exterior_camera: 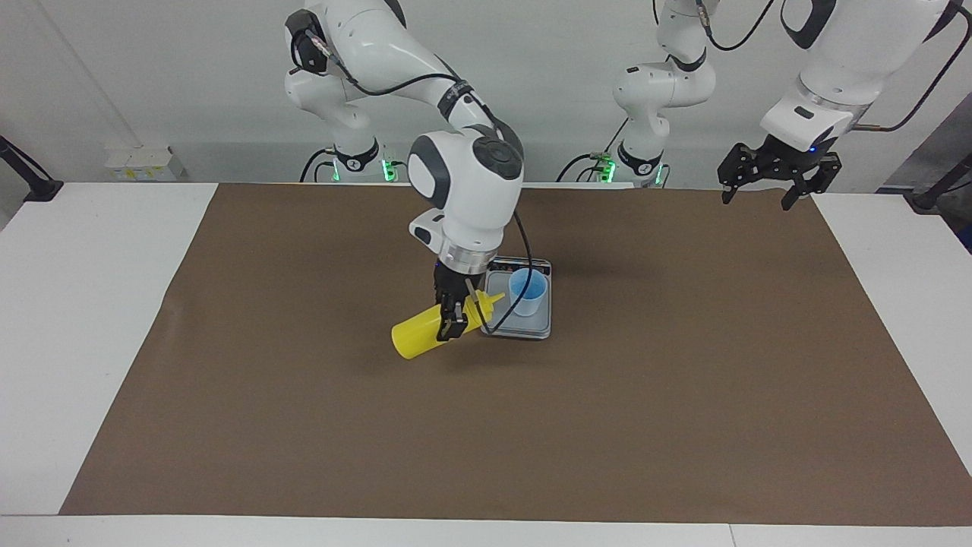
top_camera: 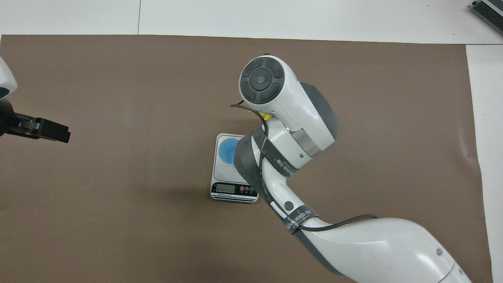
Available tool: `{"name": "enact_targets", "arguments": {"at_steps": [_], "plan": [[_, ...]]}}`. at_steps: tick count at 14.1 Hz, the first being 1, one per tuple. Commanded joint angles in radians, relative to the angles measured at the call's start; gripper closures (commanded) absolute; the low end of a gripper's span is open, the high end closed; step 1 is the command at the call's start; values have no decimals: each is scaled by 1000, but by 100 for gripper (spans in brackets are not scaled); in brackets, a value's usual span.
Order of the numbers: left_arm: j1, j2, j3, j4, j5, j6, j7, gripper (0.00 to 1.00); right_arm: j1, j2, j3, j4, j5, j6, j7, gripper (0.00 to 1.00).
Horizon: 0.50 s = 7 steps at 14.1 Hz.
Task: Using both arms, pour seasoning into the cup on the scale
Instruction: 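Carry the yellow bottle with the right gripper over the blue cup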
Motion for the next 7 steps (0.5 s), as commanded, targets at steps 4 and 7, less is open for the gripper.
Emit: {"name": "enact_targets", "arguments": {"at_steps": [4,7], "plan": [[12,-17,-3,-18,14,-38,17,0,124,54,2,39,-260,-67,6,100],[15,-17,-5,-21,14,-34,19,0,154,49,2,22,-352,-113,6,100]]}}
